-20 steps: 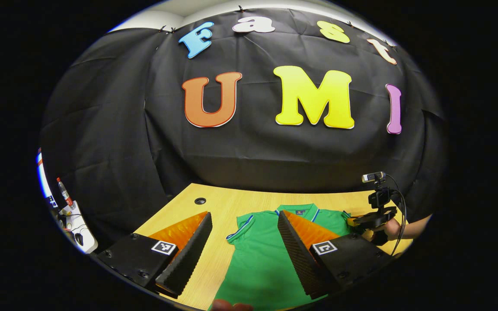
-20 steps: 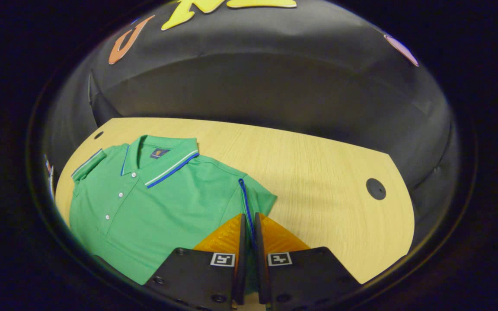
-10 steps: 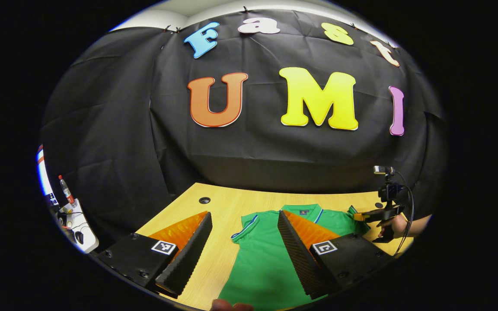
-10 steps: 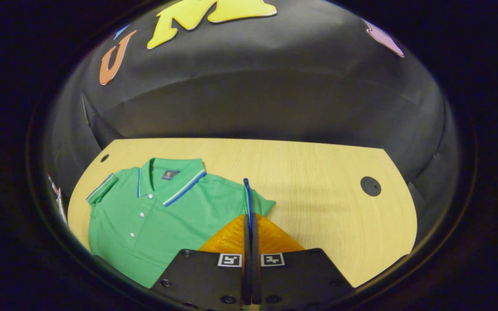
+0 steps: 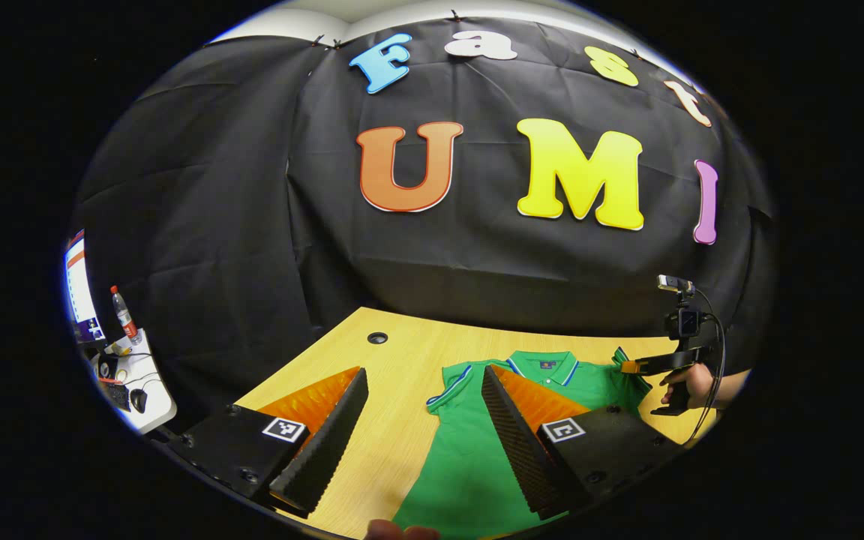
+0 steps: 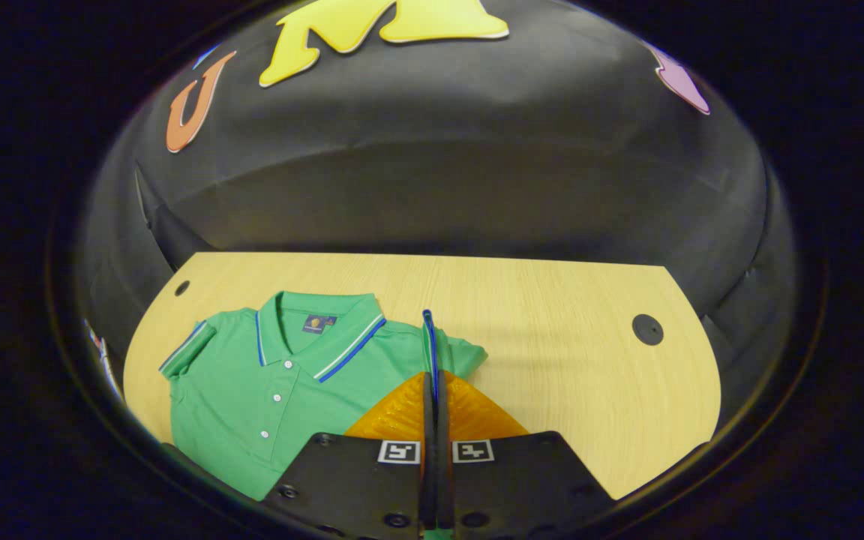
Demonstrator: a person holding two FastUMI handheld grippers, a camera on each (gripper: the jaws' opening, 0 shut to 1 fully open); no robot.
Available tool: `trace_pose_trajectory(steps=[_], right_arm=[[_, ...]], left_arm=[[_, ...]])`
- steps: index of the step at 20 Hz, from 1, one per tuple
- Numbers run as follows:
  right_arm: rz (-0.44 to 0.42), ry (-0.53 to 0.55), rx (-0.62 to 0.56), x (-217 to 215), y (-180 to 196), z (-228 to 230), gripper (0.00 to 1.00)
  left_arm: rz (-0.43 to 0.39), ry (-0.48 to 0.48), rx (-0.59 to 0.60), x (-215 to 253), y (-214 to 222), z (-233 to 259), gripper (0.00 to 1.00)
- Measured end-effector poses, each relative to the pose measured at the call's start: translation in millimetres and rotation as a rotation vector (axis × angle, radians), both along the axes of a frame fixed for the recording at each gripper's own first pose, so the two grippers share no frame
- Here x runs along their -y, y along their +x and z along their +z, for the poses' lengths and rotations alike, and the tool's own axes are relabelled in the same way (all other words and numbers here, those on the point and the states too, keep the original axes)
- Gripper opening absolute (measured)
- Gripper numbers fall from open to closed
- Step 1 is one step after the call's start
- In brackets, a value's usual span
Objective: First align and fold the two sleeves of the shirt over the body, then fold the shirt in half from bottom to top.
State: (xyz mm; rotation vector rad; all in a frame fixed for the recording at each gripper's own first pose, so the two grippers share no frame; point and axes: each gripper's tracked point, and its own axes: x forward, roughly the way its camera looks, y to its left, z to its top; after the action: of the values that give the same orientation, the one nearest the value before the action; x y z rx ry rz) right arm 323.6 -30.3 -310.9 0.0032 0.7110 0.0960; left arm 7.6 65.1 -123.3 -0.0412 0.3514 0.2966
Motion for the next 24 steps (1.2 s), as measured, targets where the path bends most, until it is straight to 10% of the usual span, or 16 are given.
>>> trace_pose_trajectory(steps=[17,24], right_arm=[[0.018,-0.020,-0.093,-70.1,-6.0,-30.9,0.11],[0.011,-0.015,-0.040,-60.7,-18.0,3.1,0.47]], left_arm=[[0.084,-0.049,-0.032,-44.5,-24.5,-17.5,0.99],[0.040,-0.050,-0.018,-43.3,-21.9,-13.4,0.98]])
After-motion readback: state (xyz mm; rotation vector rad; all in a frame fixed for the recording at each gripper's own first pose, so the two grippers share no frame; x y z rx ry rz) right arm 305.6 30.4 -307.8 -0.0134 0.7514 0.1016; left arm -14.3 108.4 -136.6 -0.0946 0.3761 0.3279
